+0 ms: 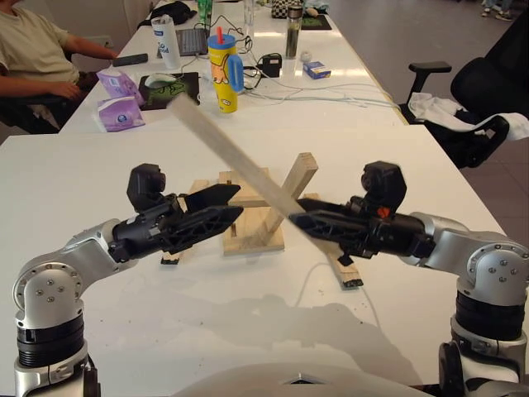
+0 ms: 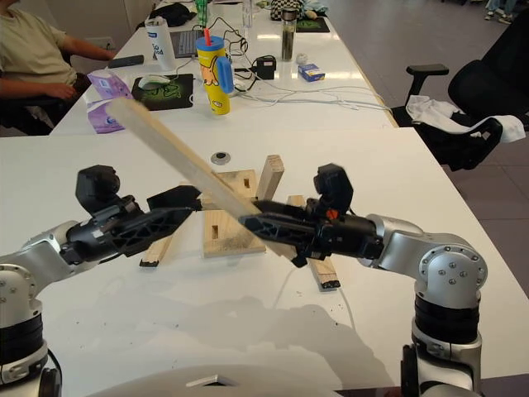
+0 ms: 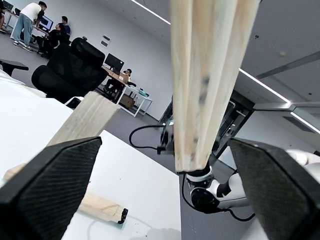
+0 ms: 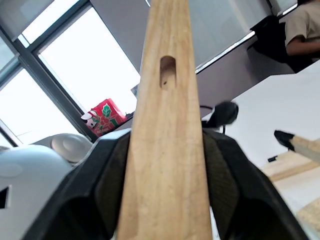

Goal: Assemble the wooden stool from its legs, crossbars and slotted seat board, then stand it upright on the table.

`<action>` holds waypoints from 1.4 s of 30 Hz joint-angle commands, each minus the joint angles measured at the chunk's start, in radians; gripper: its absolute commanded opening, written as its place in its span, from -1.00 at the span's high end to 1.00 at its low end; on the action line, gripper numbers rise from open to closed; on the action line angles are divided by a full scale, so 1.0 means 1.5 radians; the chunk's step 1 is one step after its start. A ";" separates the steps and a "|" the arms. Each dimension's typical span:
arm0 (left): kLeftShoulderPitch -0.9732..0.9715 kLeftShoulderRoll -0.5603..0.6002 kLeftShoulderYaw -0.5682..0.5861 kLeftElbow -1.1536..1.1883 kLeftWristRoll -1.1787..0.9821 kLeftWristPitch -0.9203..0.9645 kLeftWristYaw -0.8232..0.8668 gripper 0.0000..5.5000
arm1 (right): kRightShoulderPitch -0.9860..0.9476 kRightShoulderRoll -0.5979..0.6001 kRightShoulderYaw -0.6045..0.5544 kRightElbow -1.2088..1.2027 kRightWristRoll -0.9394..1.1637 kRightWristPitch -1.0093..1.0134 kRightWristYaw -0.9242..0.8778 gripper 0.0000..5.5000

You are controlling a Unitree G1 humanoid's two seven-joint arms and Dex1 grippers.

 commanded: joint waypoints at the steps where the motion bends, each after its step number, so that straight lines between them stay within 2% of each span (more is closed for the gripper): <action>1: -0.019 0.017 0.003 0.011 -0.068 -0.007 0.049 -0.70 | 0.024 -0.032 0.026 -0.017 -0.034 -0.012 0.053 0.25; 3: -0.021 0.019 0.004 0.017 -0.096 -0.015 0.065 -0.70 | 0.038 -0.040 0.034 -0.017 -0.055 -0.023 0.075 0.25; 5: -0.017 0.023 0.003 0.022 -0.112 -0.018 0.075 -0.61 | 0.051 -0.046 0.040 -0.020 -0.074 -0.034 0.097 0.25; 20: 0.016 0.074 -0.021 0.022 -0.106 0.000 0.038 0.24 | 0.089 -0.062 0.060 -0.030 -0.092 -0.066 0.140 0.25; 25: 0.035 0.098 -0.016 0.031 -0.073 0.007 0.014 0.25 | 0.087 -0.058 0.068 -0.017 -0.117 -0.083 0.124 0.25; 26: 0.041 0.106 -0.013 0.035 -0.059 0.007 0.004 0.25 | 0.081 -0.049 0.067 0.001 -0.114 -0.085 0.108 0.12; 31: 0.051 0.177 0.041 0.111 0.031 0.001 -0.078 0.25 | 0.087 -0.033 0.088 0.031 -0.167 -0.104 0.085 -0.10; 32: 0.053 0.194 0.054 0.125 0.048 0.001 -0.096 0.25 | 0.090 -0.034 0.101 0.032 -0.193 -0.111 0.083 -0.19; 37: 0.058 0.260 0.105 0.206 0.143 -0.019 -0.188 0.25 | 0.095 0.013 0.206 0.043 -0.352 -0.174 0.049 -0.20; 42: 0.011 0.280 0.092 0.279 0.232 -0.054 -0.241 0.25 | 0.068 0.095 0.304 0.139 -0.532 -0.268 -0.013 -0.20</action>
